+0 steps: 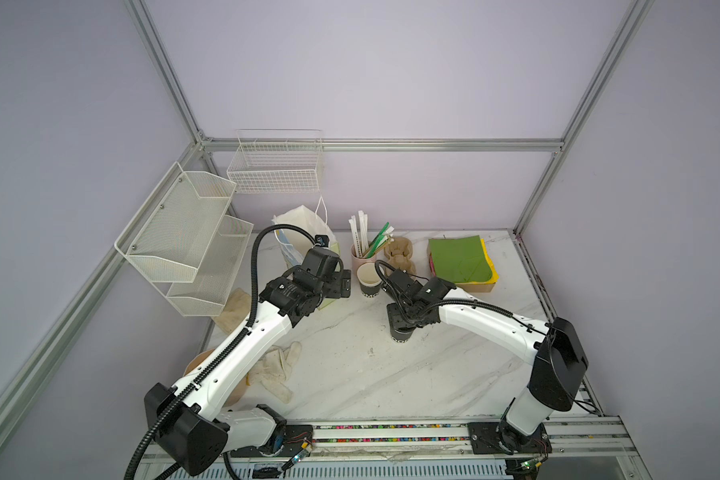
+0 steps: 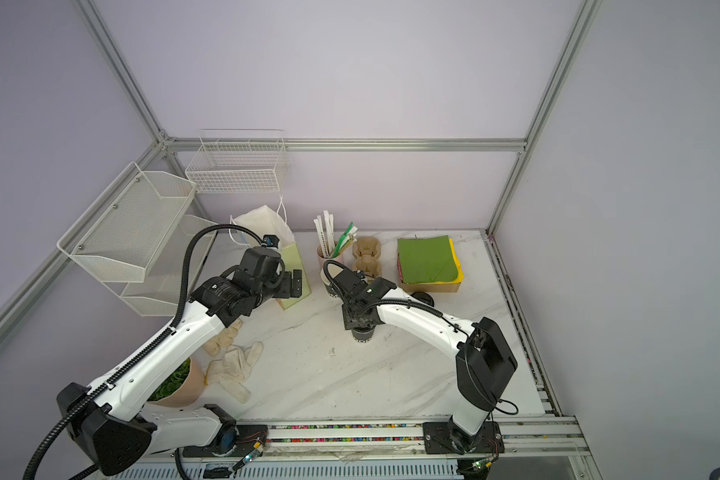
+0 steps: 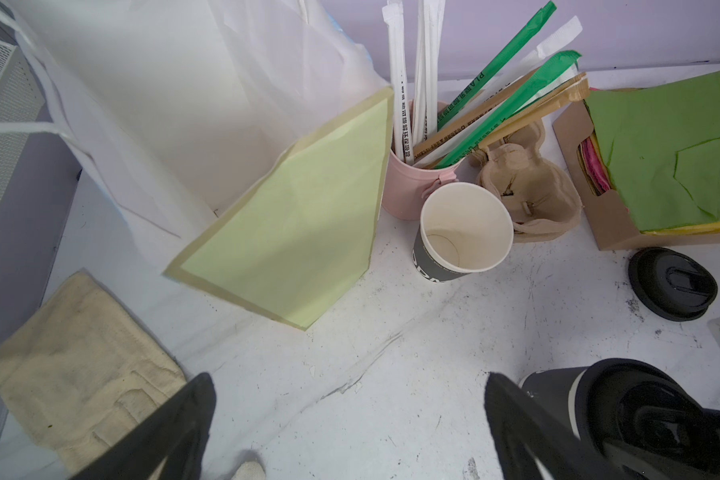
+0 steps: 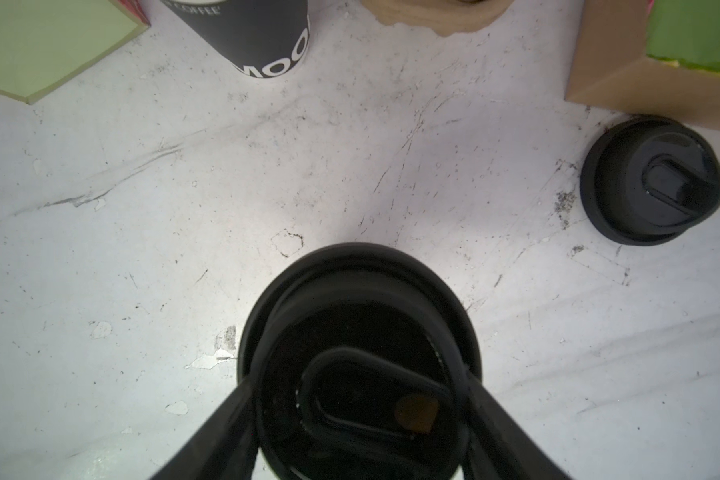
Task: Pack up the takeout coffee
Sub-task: 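Lower the black lid onto the paper cup rim with the right gripper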
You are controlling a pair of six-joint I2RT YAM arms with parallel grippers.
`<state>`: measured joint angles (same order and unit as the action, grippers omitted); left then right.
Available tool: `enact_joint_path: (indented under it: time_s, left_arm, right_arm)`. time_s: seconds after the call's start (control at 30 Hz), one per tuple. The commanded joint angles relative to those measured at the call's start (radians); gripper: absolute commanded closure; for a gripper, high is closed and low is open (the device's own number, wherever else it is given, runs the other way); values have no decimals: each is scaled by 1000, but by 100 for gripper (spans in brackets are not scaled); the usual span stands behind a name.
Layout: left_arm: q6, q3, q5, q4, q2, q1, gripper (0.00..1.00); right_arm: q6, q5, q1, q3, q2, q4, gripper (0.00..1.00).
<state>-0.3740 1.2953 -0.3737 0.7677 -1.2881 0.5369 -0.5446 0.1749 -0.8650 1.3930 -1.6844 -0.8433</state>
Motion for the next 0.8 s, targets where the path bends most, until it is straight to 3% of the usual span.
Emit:
enact_joint_path:
  time_s: [0.0, 0.4, 0.77]
  left_arm:
    - [9, -17, 3, 2, -5, -5, 0]
    - [12, -11, 33, 10, -18, -5, 0]
    - [17, -7, 47, 20, -30, 0, 0]
  right_arm:
    - [-14, -74, -6, -73, -43, -37, 30]
    - [-18, -185, -5, -93, -40, -79, 30]
    - [21, -215, 5, -67, -88, -125, 31]
